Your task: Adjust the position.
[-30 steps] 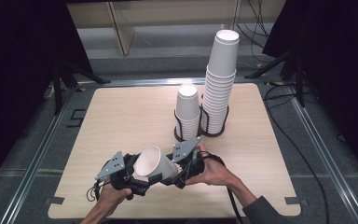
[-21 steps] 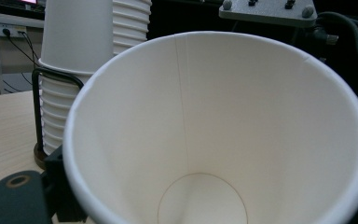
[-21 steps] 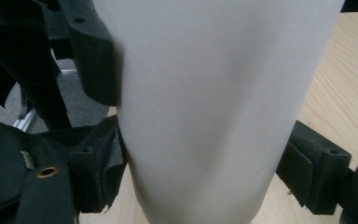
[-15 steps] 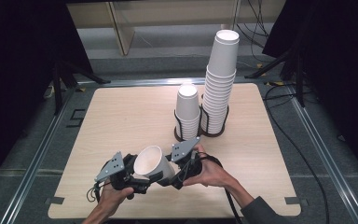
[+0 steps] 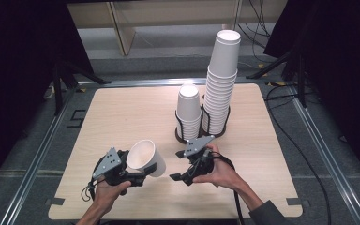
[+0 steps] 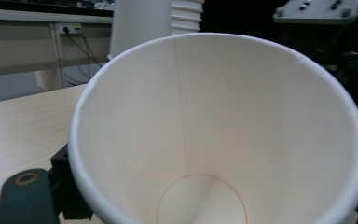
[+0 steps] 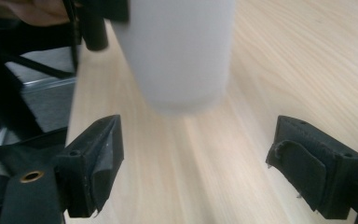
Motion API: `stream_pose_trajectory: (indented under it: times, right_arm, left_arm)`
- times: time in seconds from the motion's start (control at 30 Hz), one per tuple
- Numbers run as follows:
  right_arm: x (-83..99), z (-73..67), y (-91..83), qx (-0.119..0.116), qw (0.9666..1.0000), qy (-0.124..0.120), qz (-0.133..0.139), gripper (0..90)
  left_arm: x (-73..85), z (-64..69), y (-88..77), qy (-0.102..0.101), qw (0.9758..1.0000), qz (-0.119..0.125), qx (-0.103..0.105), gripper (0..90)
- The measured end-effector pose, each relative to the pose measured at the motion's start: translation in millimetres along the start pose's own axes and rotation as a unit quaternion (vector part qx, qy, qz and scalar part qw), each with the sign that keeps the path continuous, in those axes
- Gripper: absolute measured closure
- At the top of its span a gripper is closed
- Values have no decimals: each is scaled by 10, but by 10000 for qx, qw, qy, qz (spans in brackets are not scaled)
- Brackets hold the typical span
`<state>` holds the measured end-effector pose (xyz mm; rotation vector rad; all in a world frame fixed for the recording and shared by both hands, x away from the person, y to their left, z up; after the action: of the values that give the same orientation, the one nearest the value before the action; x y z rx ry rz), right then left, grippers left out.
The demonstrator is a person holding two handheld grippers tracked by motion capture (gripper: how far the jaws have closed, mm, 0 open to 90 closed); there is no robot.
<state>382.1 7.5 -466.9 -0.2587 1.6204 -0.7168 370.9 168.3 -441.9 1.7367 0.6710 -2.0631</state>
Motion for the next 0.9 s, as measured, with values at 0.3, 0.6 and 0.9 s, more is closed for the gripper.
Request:
stream_pose_trajectory:
  times: [0.3,0.6,0.9]
  right_arm:
    - [277,181,-233,751,9961,461,-98,176]
    - [452,371,-443,1504,9853,804,2,161]
    - [533,416,-553,1695,9809,956,64,164]
  left_arm:
    - [19,-363,-51,184,9968,-274,-726,149]
    - [58,-621,-43,211,9932,-396,-1071,148]
    - [110,-841,-8,157,9891,-544,-1362,148]
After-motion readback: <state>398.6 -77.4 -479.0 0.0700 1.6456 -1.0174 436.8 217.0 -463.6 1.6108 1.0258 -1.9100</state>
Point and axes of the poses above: each handheld gripper's, and its own axes: y roughly forward along the jaws, x roughly out of its underside, z roughly to its right, the point moved 8 cm from there along y, roughly forward along the jaws, and after that the axes turned 6 degrees about x, right-handed, at the moved point
